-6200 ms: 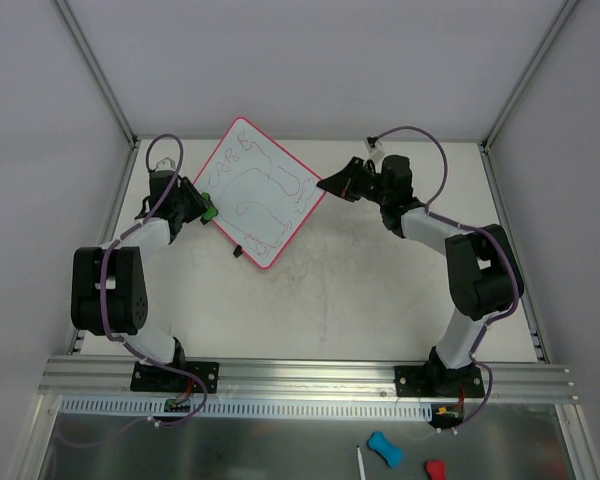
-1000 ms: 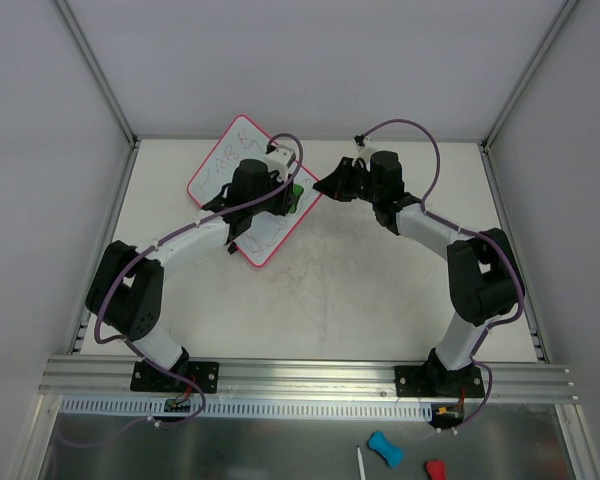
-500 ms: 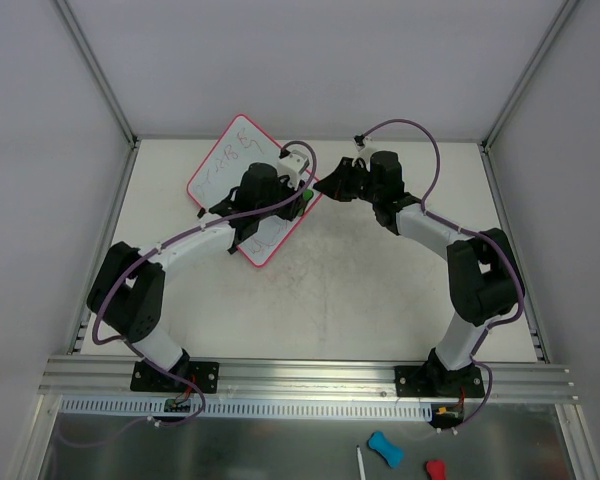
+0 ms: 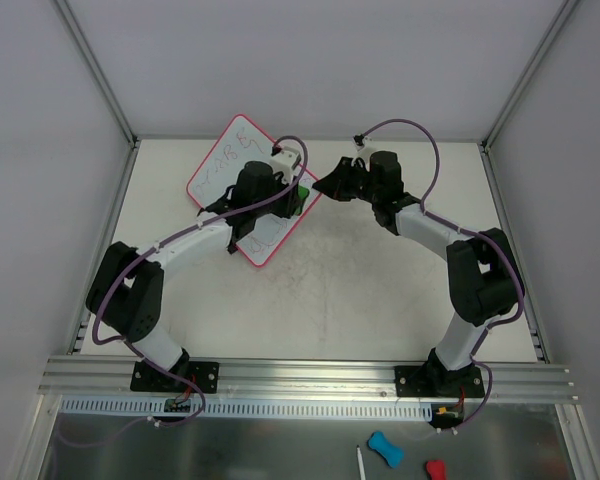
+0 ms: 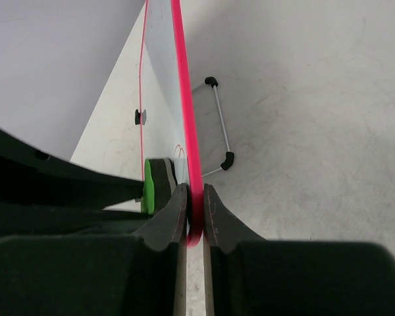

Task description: Erase the whiteboard

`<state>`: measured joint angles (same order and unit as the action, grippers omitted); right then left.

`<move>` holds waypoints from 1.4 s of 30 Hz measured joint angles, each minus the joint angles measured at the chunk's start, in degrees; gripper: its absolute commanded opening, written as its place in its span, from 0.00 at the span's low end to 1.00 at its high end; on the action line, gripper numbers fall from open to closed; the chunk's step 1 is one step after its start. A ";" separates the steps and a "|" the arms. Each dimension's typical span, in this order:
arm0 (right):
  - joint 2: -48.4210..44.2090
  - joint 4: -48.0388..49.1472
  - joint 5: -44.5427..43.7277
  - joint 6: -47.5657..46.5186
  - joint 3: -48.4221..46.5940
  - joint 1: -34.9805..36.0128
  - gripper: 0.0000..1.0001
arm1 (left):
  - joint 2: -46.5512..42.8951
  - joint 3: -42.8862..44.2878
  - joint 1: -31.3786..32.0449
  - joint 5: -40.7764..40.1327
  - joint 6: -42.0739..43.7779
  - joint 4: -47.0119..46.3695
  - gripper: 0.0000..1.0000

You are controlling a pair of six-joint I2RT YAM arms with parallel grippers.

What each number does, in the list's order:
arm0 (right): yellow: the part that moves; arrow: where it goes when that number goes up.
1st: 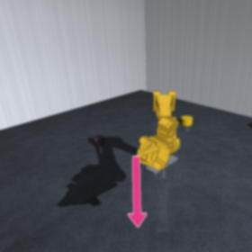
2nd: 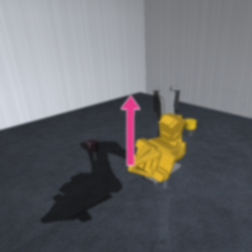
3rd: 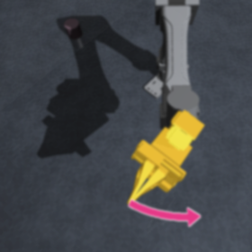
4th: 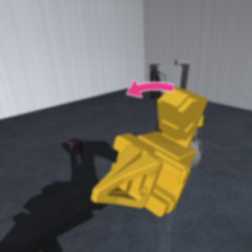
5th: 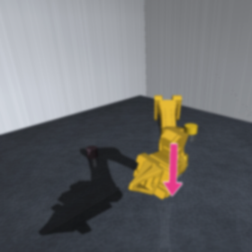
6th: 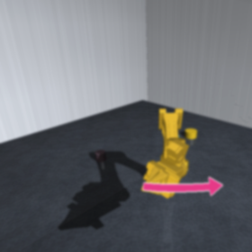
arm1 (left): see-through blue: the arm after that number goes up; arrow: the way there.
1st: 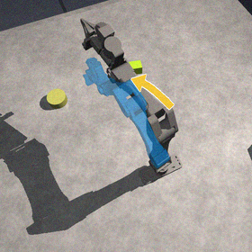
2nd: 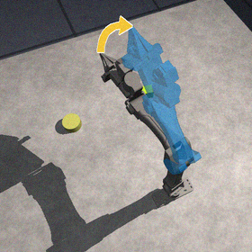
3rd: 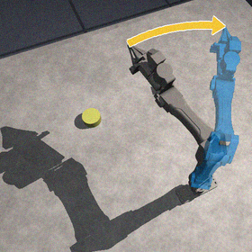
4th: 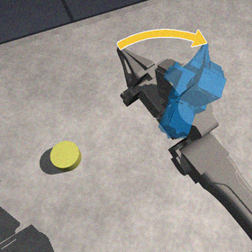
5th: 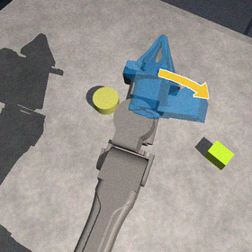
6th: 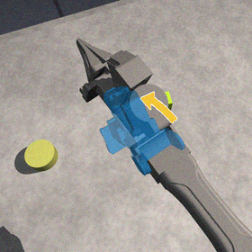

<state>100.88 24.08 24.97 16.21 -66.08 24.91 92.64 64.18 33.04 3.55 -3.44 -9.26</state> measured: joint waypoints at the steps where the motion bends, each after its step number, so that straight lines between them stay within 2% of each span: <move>1: 0.00 0.11 -0.07 0.02 0.00 0.09 0.00 | -0.02 -0.07 -0.98 0.98 -0.85 0.13 0.00; 7: 0.00 0.39 -0.13 0.02 0.00 0.22 0.00 | -0.22 -1.77 -7.76 2.78 -4.37 1.03 0.00; 12: 0.00 0.48 -0.13 0.04 0.00 0.28 0.00 | -0.22 -1.88 -8.26 3.54 -4.70 1.05 0.00; 24: -0.02 0.98 -0.09 0.02 0.00 0.48 0.00 | -3.76 -5.40 -0.39 2.14 0.07 -0.50 0.00; 32: -0.02 1.01 -0.17 0.00 0.00 0.48 0.00 | -3.76 -5.33 0.70 0.09 2.27 -0.68 0.00; 42: 0.00 0.96 -0.76 -0.24 0.00 0.50 0.00 | -0.50 0.81 2.16 -2.40 3.56 2.73 0.00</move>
<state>100.88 25.04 24.21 15.97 -66.08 25.41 92.14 64.99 35.20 1.15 0.12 -6.52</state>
